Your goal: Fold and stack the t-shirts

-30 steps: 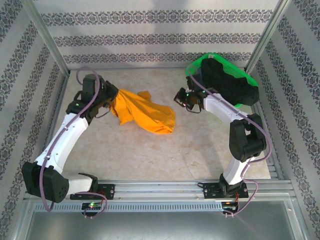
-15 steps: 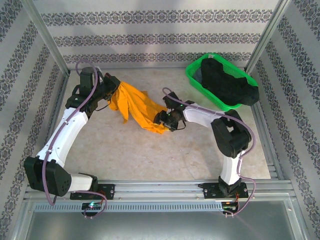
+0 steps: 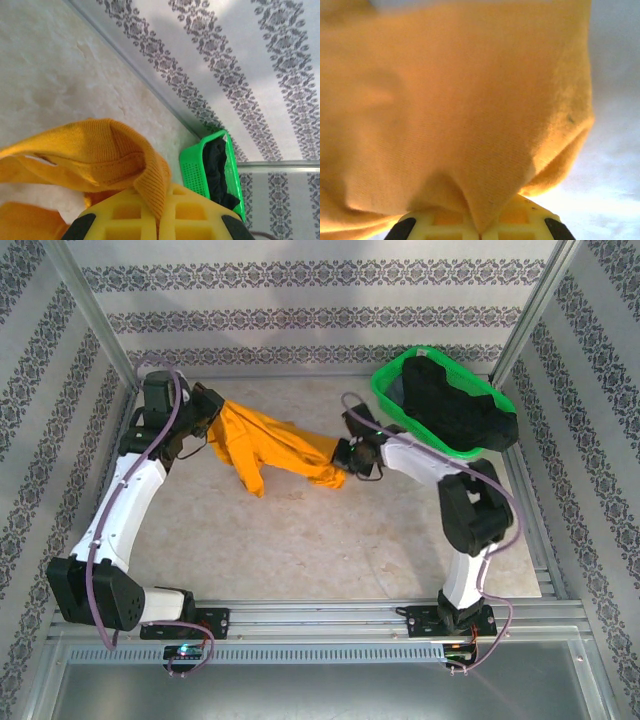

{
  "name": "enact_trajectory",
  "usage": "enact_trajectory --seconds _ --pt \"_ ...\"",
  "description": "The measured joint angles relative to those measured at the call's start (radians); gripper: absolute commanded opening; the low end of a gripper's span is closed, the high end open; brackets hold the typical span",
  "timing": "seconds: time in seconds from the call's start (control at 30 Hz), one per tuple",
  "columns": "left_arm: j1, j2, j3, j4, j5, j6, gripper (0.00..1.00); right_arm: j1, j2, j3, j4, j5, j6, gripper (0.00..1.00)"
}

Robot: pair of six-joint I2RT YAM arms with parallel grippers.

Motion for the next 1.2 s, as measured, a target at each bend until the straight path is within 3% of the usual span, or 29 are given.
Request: enact_trajectory --seconds 0.3,0.43,0.63,0.8,0.9,0.97,1.07,1.2 --pt "0.064 -0.011 0.087 0.025 0.018 0.014 0.00 -0.084 -0.195 0.285 -0.105 0.023 -0.213 0.00" --pt "0.064 -0.089 0.050 0.072 0.009 0.026 0.00 -0.084 -0.340 0.229 -0.117 0.014 -0.261 0.00" --pt "0.064 -0.312 -0.142 0.155 -0.047 0.026 0.00 -0.084 -0.549 0.040 -0.080 0.012 -0.286 0.02" --pt "0.064 -0.233 -0.213 0.174 -0.060 0.030 0.15 -0.095 -0.434 0.030 -0.049 -0.028 -0.287 0.31" --pt "0.075 -0.072 -0.244 0.173 -0.051 0.039 0.46 -0.109 -0.217 0.079 -0.050 -0.066 -0.277 0.45" --pt "0.085 0.043 -0.249 0.150 -0.031 0.047 0.55 -0.115 -0.083 0.092 -0.069 -0.070 -0.266 0.51" --pt "0.088 0.129 -0.284 0.080 -0.034 0.051 0.59 -0.119 -0.001 0.045 -0.108 -0.061 -0.247 0.57" --pt "0.083 -0.013 -0.397 -0.010 -0.074 0.051 0.57 -0.118 -0.072 -0.025 -0.146 -0.045 -0.228 0.57"
